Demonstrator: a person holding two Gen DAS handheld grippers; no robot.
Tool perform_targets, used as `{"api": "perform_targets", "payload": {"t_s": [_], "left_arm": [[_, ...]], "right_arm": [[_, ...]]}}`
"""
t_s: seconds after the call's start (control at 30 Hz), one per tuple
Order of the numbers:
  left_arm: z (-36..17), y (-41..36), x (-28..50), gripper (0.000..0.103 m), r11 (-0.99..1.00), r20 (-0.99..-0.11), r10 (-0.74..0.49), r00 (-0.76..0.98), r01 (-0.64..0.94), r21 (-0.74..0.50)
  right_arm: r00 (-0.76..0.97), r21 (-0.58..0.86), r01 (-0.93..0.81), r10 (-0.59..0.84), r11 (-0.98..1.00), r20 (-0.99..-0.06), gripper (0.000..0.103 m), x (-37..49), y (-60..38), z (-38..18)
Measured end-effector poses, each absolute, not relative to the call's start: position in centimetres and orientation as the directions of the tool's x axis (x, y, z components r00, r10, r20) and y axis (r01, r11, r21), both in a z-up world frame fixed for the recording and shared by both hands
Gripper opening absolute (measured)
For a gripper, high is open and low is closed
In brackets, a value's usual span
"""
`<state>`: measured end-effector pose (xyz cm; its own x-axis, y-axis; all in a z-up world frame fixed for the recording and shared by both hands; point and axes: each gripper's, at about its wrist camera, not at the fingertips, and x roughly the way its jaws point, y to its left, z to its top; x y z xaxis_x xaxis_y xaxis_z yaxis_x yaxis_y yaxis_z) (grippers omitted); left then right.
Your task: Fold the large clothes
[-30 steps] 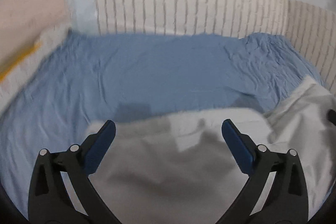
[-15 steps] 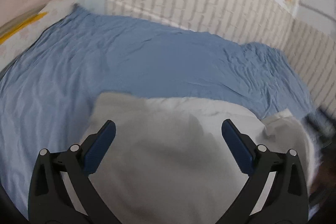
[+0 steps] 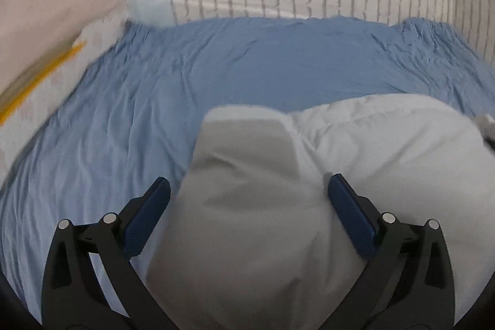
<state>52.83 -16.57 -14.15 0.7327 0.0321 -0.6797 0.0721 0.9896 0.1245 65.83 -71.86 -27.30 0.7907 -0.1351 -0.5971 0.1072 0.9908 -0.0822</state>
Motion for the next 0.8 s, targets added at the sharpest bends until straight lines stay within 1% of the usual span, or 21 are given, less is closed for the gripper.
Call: {"api": "perform_targets", "payload": {"t_s": [0.03, 0.1, 0.17, 0.27, 0.33, 0.37, 0.4, 0.43, 0.5, 0.57, 0.67, 0.8], "left_arm": [[-14.3, -16.1, 53.4, 0.100, 0.993, -0.695, 0.024, 0.719, 0.061, 0.098], [-14.9, -13.6, 54.6, 0.100, 0.999, -0.735, -0.054, 0.676, 0.035, -0.042], [-15.6, -13.5, 55.2, 0.100, 0.996, -0.746, -0.080, 0.661, 0.017, -0.091], [-15.4, -14.0, 55.0, 0.100, 0.996, -0.755, -0.080, 0.650, 0.033, -0.078], [-14.6, -14.9, 54.5, 0.100, 0.999, -0.756, -0.043, 0.653, 0.032, -0.030], [-13.6, -14.6, 53.4, 0.100, 0.999, -0.745, -0.039, 0.666, 0.042, -0.015], [-12.2, -14.4, 51.8, 0.100, 0.997, -0.721, -0.069, 0.689, 0.072, -0.027], [-11.2, -14.2, 50.7, 0.100, 0.995, -0.696, -0.091, 0.712, 0.083, -0.046], [-8.8, -12.9, 46.9, 0.100, 0.991, -0.647, -0.133, 0.751, 0.099, -0.088], [-7.4, -11.6, 43.3, 0.100, 0.991, -0.631, -0.135, 0.764, 0.090, -0.104], [-6.4, -10.2, 37.6, 0.100, 0.993, -0.612, -0.117, 0.782, 0.084, -0.083], [-5.4, -7.5, 30.2, 0.100, 0.995, -0.604, -0.097, 0.791, 0.091, -0.042]], "right_arm": [[0.783, -0.032, 0.133, -0.125, 0.991, -0.610, 0.101, 66.9, -73.0, -27.8], [0.787, 0.008, 0.154, -0.118, 0.988, -0.606, 0.102, 67.8, -73.8, -29.0], [0.794, 0.010, 0.163, -0.125, 0.987, -0.595, 0.102, 68.1, -73.8, -29.8], [0.783, 0.021, 0.156, -0.111, 0.988, -0.612, 0.101, 68.0, -74.1, -30.4], [0.774, 0.039, 0.139, -0.084, 0.989, -0.627, 0.101, 67.1, -74.6, -30.1], [0.773, 0.016, 0.139, -0.098, 0.990, -0.627, 0.101, 65.8, -74.9, -29.7], [0.779, -0.024, 0.147, -0.131, 0.989, -0.613, 0.101, 64.0, -75.1, -28.8], [0.801, -0.063, 0.149, -0.157, 0.987, -0.578, 0.101, 61.5, -75.4, -27.7], [0.830, -0.117, 0.133, -0.176, 0.984, -0.530, 0.101, 56.2, -76.1, -25.6], [0.828, -0.134, 0.150, -0.199, 0.979, -0.525, 0.101, 52.3, -77.1, -24.6], [0.829, -0.110, 0.191, -0.220, 0.976, -0.515, 0.101, 45.9, -78.6, -23.0], [0.838, -0.002, 0.214, -0.185, 0.977, -0.513, 0.101, 39.0, -79.8, -22.0]]}}
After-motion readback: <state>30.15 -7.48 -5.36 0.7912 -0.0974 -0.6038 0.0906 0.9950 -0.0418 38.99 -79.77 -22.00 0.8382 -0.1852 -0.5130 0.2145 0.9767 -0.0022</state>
